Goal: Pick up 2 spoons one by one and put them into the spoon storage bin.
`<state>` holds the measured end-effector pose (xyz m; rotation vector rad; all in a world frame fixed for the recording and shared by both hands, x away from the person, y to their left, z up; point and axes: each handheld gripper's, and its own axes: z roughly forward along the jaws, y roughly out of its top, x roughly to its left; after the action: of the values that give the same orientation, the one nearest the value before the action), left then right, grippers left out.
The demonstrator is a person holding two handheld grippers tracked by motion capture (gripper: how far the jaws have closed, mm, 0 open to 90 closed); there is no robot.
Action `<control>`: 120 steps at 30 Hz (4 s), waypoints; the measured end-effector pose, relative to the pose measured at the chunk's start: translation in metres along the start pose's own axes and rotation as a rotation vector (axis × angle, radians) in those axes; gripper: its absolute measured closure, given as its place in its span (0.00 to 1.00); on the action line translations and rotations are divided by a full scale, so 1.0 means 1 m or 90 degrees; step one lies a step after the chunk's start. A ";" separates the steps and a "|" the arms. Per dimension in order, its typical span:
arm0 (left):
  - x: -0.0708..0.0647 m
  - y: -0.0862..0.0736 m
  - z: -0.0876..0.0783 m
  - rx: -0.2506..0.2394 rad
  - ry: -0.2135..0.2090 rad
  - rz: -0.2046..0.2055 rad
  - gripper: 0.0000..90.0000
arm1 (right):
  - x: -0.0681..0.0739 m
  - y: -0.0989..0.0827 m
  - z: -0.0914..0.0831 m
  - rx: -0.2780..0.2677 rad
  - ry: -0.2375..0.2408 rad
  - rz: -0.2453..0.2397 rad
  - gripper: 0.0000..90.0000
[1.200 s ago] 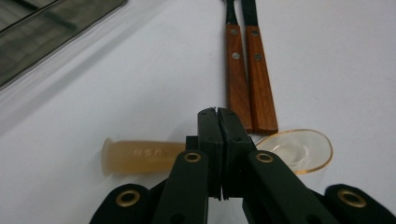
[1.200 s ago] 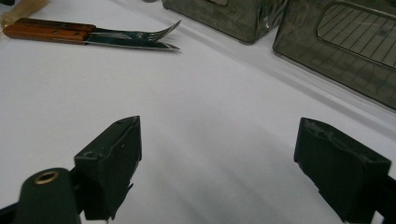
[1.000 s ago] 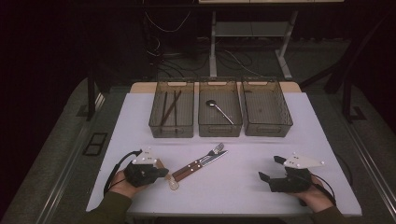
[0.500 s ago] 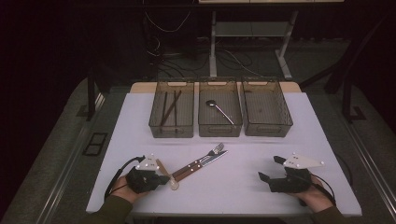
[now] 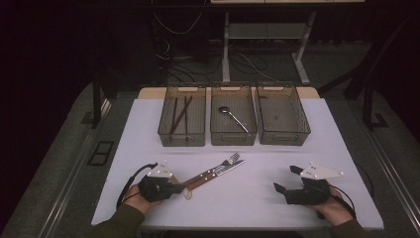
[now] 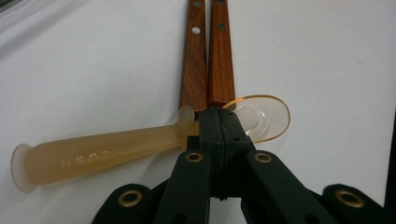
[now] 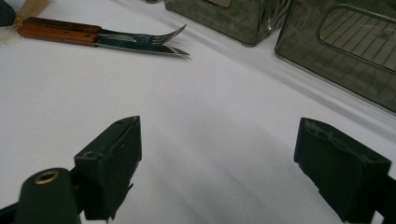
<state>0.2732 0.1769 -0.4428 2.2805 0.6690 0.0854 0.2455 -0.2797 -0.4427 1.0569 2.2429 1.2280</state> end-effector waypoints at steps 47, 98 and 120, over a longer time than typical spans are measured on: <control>0.027 0.023 0.000 -0.047 0.036 0.019 0.61 | 0.000 0.001 0.000 -0.002 0.001 0.002 0.17; 0.012 0.018 0.003 0.034 0.032 0.233 0.85 | 0.000 0.001 0.003 0.001 0.008 -0.003 0.17; 0.018 0.028 -0.012 -0.047 0.019 0.070 0.85 | 0.000 0.001 0.004 -0.001 0.023 -0.001 0.17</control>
<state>0.2981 0.1767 -0.4176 2.2485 0.5464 0.1942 0.2487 -0.2772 -0.4448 1.0391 2.2692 1.2584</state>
